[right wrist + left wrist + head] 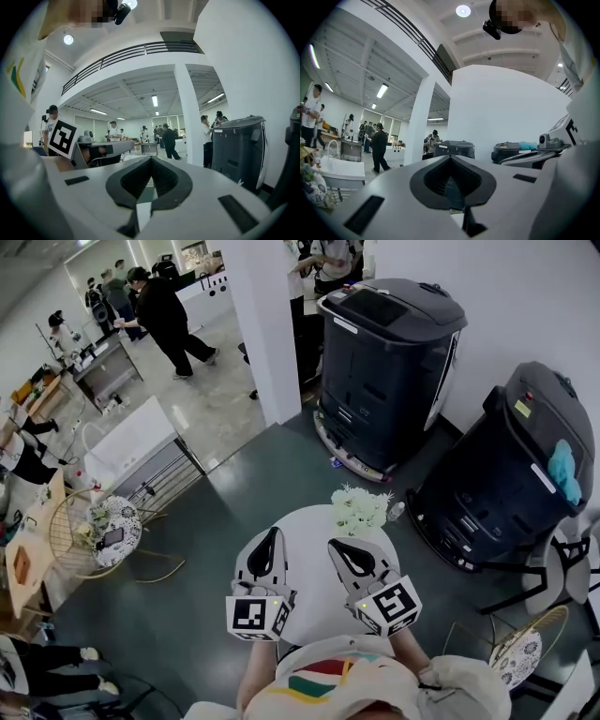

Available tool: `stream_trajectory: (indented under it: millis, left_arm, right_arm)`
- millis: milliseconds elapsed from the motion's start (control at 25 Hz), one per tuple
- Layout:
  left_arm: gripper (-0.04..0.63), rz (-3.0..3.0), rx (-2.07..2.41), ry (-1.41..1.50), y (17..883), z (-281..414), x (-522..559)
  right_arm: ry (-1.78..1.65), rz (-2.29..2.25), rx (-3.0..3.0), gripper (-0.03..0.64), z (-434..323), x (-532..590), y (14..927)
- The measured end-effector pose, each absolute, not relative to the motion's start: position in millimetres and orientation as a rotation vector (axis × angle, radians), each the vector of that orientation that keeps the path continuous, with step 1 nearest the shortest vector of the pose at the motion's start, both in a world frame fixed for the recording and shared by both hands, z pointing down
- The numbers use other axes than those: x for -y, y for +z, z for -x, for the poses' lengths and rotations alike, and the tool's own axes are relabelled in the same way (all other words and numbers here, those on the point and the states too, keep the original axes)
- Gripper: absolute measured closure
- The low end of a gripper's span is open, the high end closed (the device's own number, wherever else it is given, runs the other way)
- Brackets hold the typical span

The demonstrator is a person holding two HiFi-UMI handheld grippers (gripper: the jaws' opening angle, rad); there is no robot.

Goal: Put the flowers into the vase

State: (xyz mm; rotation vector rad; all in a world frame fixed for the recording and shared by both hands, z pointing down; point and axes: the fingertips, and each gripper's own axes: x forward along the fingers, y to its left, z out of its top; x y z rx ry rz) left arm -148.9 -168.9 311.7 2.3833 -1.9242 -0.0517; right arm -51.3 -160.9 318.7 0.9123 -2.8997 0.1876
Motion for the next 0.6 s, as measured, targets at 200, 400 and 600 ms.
stream_trajectory:
  millis: [200,400,600]
  left_arm:
    - [0.588,-2.368,1.939,-0.043,314.1,153.5,168.9]
    - [0.588,-2.347,1.950,-0.048,316.8,157.1,170.1]
    - [0.588,-2.348,1.941,-0.046,318.5,158.8,170.8]
  right_arm:
    - [0.175,-0.873,2.914,0.607,57.3,159.9,319.0]
    - [0.175,-0.854,2.920,0.607,59.5,160.3,320.9]
    - [0.171,-0.844,2.916,0.607,62.9,160.2,323.4]
